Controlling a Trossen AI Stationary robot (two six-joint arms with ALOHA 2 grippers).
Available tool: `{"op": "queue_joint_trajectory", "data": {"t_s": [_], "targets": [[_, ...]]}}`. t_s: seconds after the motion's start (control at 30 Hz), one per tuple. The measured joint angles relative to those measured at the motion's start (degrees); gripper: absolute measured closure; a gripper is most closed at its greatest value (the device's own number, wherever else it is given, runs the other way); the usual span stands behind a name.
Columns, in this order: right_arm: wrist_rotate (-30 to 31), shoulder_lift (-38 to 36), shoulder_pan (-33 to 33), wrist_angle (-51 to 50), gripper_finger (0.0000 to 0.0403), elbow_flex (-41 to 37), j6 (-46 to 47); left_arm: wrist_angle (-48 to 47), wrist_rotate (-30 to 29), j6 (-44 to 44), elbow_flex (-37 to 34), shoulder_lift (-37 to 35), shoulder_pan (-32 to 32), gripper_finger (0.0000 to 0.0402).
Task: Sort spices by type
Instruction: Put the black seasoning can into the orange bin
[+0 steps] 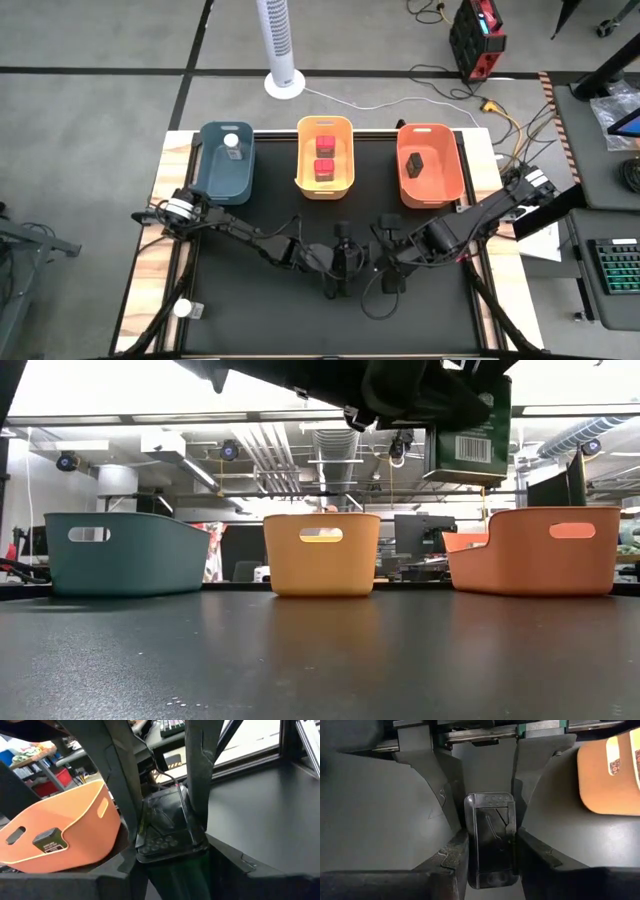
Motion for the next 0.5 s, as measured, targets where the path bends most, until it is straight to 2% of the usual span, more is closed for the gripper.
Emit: {"op": "queue_joint_trajectory", "data": {"t_s": [0.2, 0.37, 0.5], "targets": [[-0.8, 0.0, 0.0, -0.2, 0.0240, -0.1, 2.3, -2.2, -0.2, 1.9, 0.0, 0.0, 0.0, 0.0267], [-0.8, -0.2, 0.0, -1.7, 0.0177, -0.1, 5.1, -3.8, 0.0, 1.5, -0.3, 0.3, -0.1, 0.0309], [-0.7, -0.1, 0.0, -1.7, 0.0125, -0.1, 5.6, -2.2, 0.0, 1.4, -0.3, 0.3, -0.1, 0.0317]]}}
